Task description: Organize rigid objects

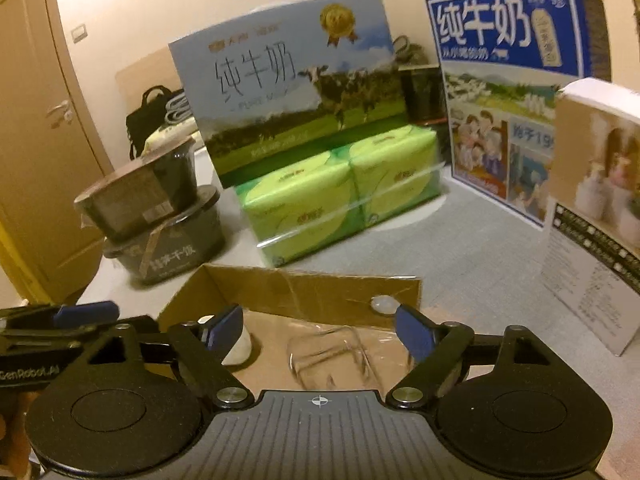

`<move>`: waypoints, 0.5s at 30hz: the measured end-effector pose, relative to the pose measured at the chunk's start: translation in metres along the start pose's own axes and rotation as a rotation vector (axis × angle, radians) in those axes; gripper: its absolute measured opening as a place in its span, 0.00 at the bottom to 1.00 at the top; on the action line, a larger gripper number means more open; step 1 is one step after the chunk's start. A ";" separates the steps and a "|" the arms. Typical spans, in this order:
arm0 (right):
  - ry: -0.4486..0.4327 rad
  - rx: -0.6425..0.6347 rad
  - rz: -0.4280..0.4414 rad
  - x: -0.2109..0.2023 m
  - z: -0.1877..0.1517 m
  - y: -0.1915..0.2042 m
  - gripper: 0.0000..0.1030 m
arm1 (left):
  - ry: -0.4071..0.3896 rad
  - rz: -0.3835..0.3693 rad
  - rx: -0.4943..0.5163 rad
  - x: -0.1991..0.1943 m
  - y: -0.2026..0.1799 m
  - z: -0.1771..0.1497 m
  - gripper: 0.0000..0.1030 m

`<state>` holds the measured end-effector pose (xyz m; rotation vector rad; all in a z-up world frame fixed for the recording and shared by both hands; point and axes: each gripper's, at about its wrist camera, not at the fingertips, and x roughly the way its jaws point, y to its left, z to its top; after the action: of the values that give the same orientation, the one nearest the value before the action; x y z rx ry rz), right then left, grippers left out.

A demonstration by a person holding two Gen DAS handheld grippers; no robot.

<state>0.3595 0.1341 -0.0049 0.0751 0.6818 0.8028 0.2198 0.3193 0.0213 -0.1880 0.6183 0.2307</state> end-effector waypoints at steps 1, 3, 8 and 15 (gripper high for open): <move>0.007 0.001 -0.004 -0.003 -0.002 0.000 0.80 | 0.000 -0.003 -0.004 -0.004 -0.001 -0.002 0.70; 0.015 0.004 -0.007 -0.012 -0.007 -0.001 0.80 | -0.005 -0.002 -0.016 -0.014 -0.003 -0.007 0.74; 0.035 0.039 -0.029 -0.046 -0.031 0.002 0.80 | -0.017 0.002 -0.030 -0.044 -0.012 -0.021 0.81; 0.064 0.057 -0.083 -0.103 -0.070 0.016 0.80 | -0.024 0.009 -0.009 -0.095 -0.028 -0.042 0.92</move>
<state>0.2570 0.0619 0.0005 0.0724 0.7641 0.7087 0.1288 0.2670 0.0469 -0.1913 0.5939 0.2444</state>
